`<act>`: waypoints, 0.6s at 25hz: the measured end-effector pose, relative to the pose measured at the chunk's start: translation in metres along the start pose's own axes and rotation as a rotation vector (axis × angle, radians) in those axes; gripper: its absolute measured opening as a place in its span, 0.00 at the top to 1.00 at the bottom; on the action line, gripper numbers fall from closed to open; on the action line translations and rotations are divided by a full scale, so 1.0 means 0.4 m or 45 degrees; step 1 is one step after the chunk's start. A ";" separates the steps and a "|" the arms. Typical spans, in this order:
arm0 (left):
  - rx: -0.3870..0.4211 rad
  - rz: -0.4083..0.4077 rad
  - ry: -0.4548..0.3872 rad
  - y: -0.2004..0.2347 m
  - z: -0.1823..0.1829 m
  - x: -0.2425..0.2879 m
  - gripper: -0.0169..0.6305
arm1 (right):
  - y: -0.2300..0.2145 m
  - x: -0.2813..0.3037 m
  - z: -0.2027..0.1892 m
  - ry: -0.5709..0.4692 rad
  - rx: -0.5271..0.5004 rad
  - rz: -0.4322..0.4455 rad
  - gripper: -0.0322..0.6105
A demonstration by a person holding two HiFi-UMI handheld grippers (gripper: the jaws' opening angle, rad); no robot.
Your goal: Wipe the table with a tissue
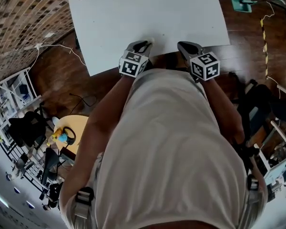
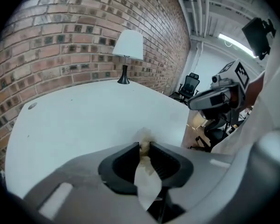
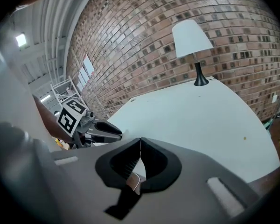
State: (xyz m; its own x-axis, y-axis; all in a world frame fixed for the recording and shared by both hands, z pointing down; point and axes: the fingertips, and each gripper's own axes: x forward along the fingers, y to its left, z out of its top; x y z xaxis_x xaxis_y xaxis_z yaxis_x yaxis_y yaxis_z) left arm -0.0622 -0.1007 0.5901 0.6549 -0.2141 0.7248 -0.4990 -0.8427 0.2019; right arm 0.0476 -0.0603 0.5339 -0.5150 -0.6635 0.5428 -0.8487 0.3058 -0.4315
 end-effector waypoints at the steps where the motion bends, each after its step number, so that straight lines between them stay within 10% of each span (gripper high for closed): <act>1: 0.011 0.005 0.009 -0.001 0.003 0.004 0.85 | -0.001 -0.009 -0.005 -0.005 0.011 -0.009 0.94; 15: 0.125 -0.038 0.077 -0.020 0.071 0.126 0.85 | -0.057 -0.119 -0.063 -0.101 0.153 -0.148 0.94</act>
State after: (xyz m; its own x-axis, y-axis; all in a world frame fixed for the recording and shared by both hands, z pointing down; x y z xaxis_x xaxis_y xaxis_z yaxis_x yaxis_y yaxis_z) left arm -0.0091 -0.1189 0.6063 0.6317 -0.1606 0.7584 -0.4201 -0.8931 0.1608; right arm 0.0884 -0.0187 0.5360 -0.3989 -0.7429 0.5376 -0.8792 0.1432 -0.4545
